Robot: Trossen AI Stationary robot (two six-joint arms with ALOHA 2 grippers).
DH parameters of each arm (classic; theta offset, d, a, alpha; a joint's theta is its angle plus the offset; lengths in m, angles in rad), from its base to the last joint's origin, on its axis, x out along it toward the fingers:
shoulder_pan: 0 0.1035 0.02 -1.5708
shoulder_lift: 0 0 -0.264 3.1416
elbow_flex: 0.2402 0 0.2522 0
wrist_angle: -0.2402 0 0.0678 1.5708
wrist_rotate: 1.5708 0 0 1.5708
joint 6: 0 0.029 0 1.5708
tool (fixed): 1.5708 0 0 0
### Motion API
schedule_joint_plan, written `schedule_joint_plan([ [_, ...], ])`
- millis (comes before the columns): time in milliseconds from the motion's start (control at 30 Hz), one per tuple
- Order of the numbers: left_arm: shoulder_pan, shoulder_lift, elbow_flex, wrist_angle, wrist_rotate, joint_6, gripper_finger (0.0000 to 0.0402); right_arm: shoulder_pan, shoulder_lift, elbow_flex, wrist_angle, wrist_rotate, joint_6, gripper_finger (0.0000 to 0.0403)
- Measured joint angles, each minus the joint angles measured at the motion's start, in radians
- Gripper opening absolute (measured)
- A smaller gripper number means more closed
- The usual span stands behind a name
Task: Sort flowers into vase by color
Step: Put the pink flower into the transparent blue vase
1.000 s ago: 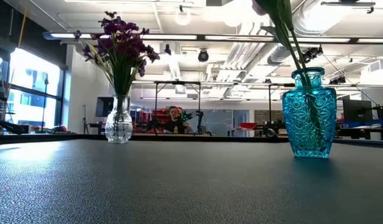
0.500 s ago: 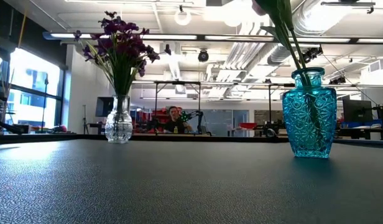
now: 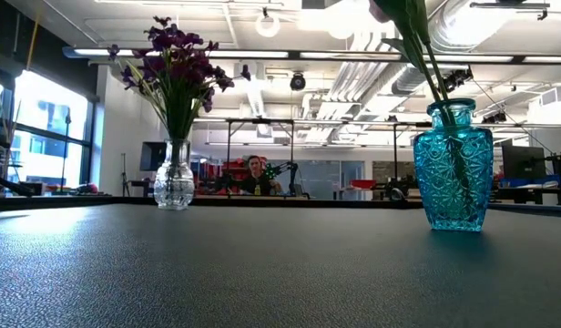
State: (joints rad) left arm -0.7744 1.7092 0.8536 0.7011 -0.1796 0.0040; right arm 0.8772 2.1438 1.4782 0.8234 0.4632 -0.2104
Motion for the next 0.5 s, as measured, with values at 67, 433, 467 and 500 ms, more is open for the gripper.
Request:
schedule_joint_plan([
  [67,-0.009,0.0,0.0,0.003,-0.051,0.035,0.0091,0.007,-0.045,-0.052,0.107,0.017,-0.118,0.0],
  [433,0.047,0.194,0.086,0.32,-0.039,0.294,0.0102,-0.033,-0.084,-0.312,0.742,-0.18,-0.311,0.0],
  [467,0.057,0.212,0.111,0.331,-0.04,0.294,0.0106,-0.042,-0.082,-0.314,0.743,-0.174,-0.29,0.0],
  [500,0.064,0.224,0.135,0.34,-0.04,0.294,0.0111,-0.053,-0.078,-0.313,0.748,-0.186,-0.275,0.0],
])
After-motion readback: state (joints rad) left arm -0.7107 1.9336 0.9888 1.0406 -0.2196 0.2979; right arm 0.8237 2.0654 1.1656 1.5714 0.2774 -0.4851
